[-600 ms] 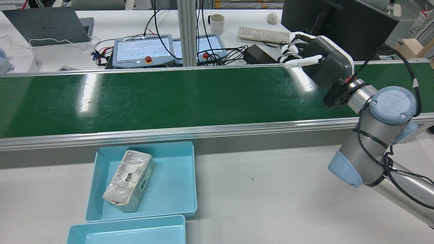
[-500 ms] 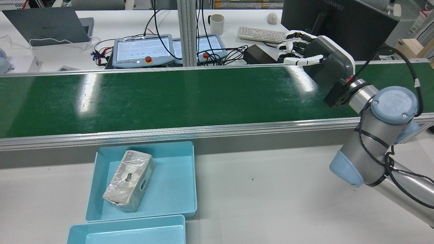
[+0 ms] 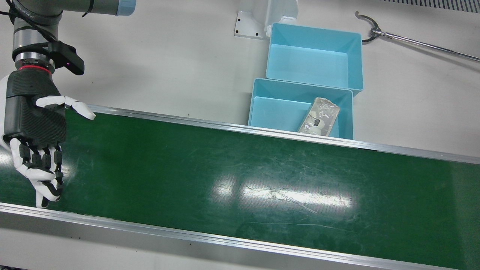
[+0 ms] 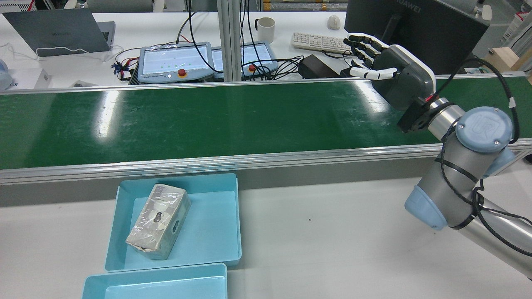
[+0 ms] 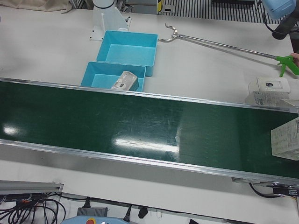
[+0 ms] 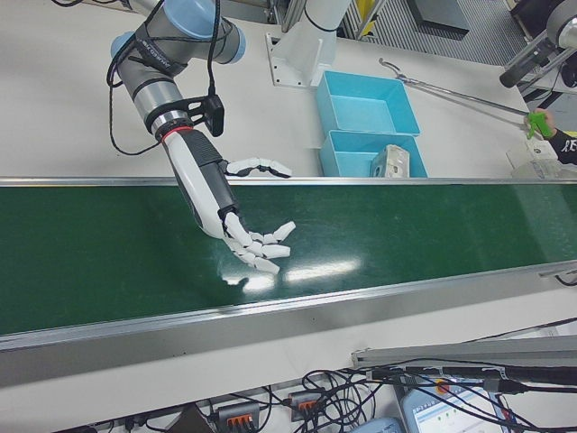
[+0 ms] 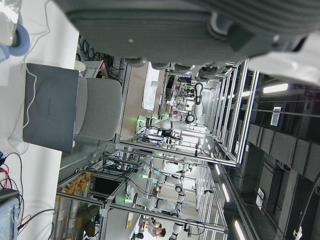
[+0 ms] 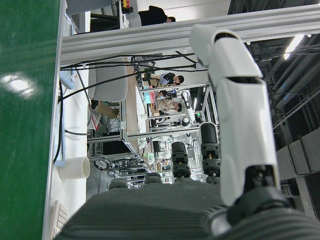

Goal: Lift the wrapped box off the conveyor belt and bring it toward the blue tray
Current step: 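Lower the open right hand toward the conveyor belt surface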

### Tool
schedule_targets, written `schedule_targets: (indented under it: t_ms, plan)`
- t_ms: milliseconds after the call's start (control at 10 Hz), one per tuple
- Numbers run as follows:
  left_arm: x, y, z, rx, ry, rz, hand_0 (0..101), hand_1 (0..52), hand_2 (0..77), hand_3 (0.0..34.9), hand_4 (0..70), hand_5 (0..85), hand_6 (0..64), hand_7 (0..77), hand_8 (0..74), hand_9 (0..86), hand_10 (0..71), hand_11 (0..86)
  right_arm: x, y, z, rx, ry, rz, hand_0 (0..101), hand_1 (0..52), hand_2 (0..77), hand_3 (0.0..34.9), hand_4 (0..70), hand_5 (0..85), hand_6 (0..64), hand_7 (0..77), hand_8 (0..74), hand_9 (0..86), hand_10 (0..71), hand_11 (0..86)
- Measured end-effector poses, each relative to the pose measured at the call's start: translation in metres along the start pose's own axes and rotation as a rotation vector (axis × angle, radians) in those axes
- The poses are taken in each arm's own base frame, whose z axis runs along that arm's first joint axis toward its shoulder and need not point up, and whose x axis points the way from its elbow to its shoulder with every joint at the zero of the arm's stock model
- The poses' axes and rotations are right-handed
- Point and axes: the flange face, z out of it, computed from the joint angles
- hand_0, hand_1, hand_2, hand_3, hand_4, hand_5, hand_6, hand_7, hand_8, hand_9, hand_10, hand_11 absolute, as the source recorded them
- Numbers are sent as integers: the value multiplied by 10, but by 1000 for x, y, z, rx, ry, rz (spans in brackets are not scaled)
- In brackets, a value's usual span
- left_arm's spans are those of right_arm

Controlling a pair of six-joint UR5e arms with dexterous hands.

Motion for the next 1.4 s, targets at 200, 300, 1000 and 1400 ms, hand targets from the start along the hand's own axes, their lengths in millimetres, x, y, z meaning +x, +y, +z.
schedule_targets:
  t_ms: [200,300,1000,1400]
  plan:
    - [0,0,0,0,0,0,0,0,5,0,0,11,5,0,0,0,5,0,10,-7,2,0,14,6,507,218,267,97,76,295,0,180,0,44,0,11]
    - [0,0,0,0,0,0,0,0,5,0,0,11,5,0,0,0,5,0,15,-12,3,-1,20,10,507,218,256,90,54,300,0,185,0,44,0,11]
    - [0,0,0,0,0,0,0,0,5,0,0,11,5,0,0,0,0,0,27,-22,10,-30,35,32,509,196,256,92,60,322,0,185,16,60,27,71]
    - [0,0,0,0,0,0,0,0,5,0,0,11,0,0,0,0,5,0,21,-19,12,-45,27,36,517,218,256,125,87,338,16,207,16,60,27,44]
